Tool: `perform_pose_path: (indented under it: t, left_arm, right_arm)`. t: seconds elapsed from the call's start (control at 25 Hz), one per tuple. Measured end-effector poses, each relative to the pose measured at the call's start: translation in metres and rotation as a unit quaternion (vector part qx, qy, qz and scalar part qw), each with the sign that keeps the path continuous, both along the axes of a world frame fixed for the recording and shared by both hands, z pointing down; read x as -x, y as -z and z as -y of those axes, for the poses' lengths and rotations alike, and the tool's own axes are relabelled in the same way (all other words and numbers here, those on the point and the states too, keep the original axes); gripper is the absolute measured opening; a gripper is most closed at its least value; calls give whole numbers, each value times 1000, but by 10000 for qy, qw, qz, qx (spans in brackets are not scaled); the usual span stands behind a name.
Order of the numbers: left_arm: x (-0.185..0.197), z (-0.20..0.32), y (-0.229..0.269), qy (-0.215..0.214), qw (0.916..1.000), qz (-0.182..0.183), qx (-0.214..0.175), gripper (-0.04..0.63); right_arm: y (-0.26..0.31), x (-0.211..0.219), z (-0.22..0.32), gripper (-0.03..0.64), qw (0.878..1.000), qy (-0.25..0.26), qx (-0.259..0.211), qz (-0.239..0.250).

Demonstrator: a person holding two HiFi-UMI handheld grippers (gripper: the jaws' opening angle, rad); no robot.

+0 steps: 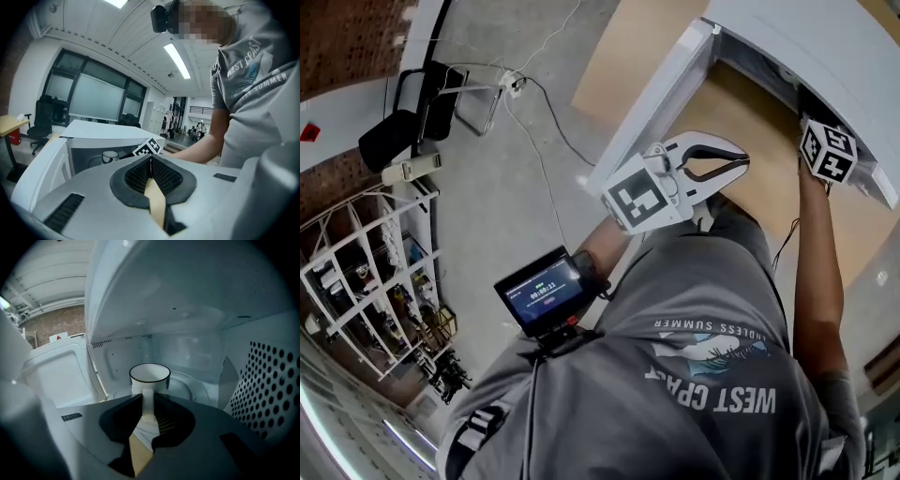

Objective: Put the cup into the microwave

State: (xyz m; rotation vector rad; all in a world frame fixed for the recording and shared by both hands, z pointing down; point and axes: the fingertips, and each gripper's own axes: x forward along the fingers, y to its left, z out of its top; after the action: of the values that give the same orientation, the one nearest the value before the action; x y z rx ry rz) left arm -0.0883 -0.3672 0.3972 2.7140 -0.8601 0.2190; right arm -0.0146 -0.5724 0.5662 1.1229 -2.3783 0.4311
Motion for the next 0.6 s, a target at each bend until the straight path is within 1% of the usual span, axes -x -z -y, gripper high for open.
perform_pose_path:
  t: [0.08,0.2,0.28,0.4,0.6]
  left_arm:
    - [4,-8,-7,0,10000,-3,-54,23]
    - [7,-13,-11,26,10000,-12,-29,23]
    - [8,-13,-11,50,10000,-29,-27,23]
    - [10,-13,-12,81,10000,-37,-31,23]
    - [13,-14,-13,107,9999,-27,-50,23]
  right_arm:
    - [-8,7,-1,78,9997,-61,-219,-49]
    - [-13,12,6,78,9980,-105,-601,-185]
    - [-14,14,12,78,9966,-119,-773,-266]
    - [-15,13,18,79,9956,-143,-881,-299]
    - [-18,10,22,80,9956,-141,-878,-282]
